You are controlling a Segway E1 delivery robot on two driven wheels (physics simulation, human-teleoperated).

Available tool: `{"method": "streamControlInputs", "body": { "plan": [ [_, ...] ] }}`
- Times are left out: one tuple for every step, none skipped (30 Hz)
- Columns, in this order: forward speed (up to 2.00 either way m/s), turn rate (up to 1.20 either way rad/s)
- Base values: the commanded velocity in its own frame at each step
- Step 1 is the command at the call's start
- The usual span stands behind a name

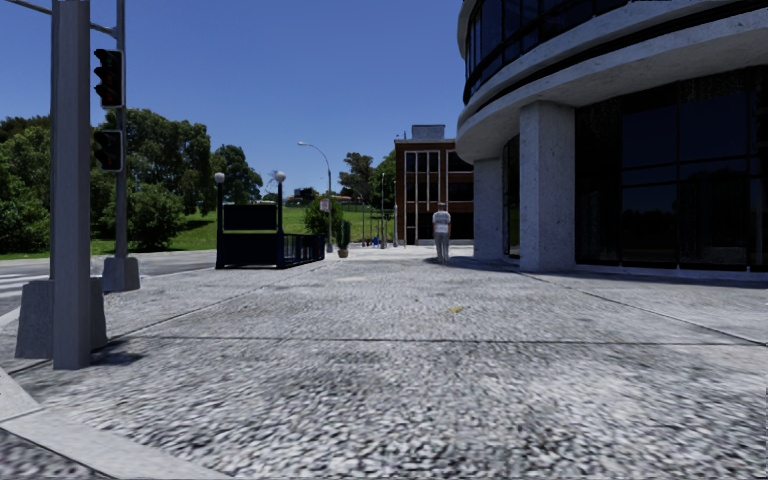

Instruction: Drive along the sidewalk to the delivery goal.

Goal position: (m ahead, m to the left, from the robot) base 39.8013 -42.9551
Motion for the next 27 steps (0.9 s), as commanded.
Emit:
{"method": "streamControlInputs", "body": {
  "plan": [
    [1.71, 0.00],
    [1.71, 0.00],
    [1.71, 0.00],
    [1.71, 0.00],
    [1.71, 0.00],
    [1.71, 0.00],
    [1.71, 0.00],
    [1.71, 0.00],
    [1.71, 0.00],
    [1.71, 0.00],
    [1.71, 0.00],
    [1.71, 0.00],
    [1.71, 0.00],
    [1.71, 0.00],
    [1.71, 0.00],
    [1.71, 0.00],
    [1.71, 0.00],
    [1.71, 0.00],
    [1.71, 0.00],
    [1.71, 0.00],
    [1.71, 0.00],
    [1.71, 0.00],
    [1.71, 0.00],
    [1.71, 0.00],
    [1.71, 0.00],
    [1.71, 0.00],
    [1.71, 0.00]
  ]
}}
